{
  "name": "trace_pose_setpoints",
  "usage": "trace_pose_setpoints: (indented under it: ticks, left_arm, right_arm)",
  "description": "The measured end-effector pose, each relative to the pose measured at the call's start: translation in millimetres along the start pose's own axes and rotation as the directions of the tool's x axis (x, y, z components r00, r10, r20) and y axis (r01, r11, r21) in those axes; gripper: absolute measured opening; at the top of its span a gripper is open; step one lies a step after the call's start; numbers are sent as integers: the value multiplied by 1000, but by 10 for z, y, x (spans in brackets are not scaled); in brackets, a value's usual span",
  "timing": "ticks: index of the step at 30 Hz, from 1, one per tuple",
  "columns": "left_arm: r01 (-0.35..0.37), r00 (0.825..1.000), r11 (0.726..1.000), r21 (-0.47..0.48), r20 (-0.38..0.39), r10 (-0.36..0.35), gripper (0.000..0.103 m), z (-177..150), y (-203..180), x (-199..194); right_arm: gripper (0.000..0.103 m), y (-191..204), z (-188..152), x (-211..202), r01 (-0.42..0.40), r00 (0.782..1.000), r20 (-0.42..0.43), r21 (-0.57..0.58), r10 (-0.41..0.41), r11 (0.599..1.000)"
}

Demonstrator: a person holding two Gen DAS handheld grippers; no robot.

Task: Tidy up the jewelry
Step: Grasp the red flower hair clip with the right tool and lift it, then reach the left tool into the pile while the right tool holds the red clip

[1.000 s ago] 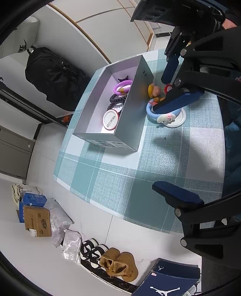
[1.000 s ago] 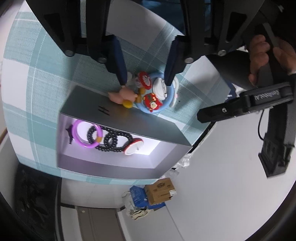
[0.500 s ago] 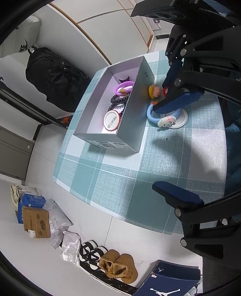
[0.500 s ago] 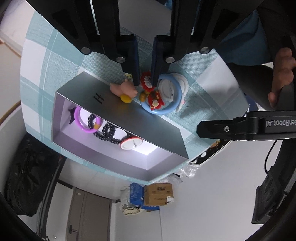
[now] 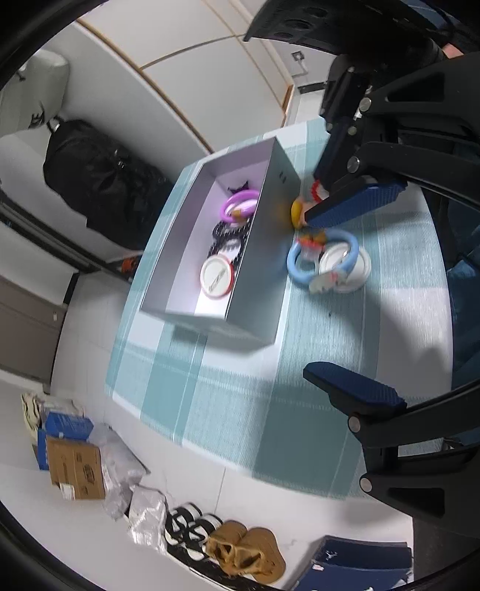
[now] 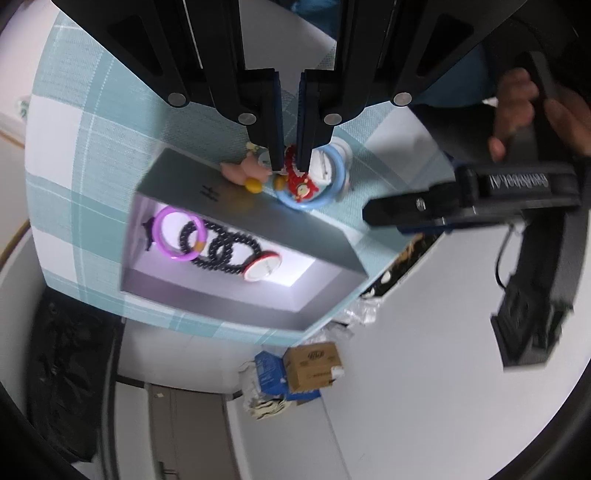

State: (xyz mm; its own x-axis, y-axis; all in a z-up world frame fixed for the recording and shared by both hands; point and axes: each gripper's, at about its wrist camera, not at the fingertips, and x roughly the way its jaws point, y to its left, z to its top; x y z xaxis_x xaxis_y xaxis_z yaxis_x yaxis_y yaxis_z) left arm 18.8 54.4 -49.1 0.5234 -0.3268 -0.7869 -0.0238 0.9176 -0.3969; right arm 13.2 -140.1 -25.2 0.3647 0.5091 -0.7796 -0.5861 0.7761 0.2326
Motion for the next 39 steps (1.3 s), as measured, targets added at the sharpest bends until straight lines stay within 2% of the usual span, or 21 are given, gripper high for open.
trace_pose_setpoints:
  ticks: [6, 11, 17, 21, 30, 36, 39]
  left_arm:
    - [3, 1000, 996, 91, -7, -3, 70, -27, -181, 66]
    - [-26, 1000, 984, 178, -7, 28, 43, -57, -345, 142]
    - [-15, 999, 973, 231, -24, 21, 21, -85, -468, 243]
    - [-13, 999, 969, 247, -29, 21, 16, -105, -491, 291]
    - [-56, 998, 967, 250, -11, 61, 3, -90, -468, 299]
    - [-110, 993, 948, 297, -1, 116, 1, -117, -545, 330]
    - [-82, 996, 960, 267, -13, 89, 1, -105, -507, 308]
  right_arm:
    - [6, -142, 24, -198, -16, 999, 50, 79, 12, 997]
    - [6, -242, 49, -284, -32, 997, 74, 127, 22, 991]
    - [6, -304, 20, -362, -41, 996, 85, 146, 28, 988]
    - [6, -343, 22, -400, -46, 995, 96, 158, 31, 986]
    - [6, -383, 24, -482, -63, 993, 114, 175, 43, 983]
    - [6, -370, 35, -498, -63, 992, 119, 167, 43, 984]
    - [6, -372, 36, -509, -63, 991, 125, 166, 43, 984]
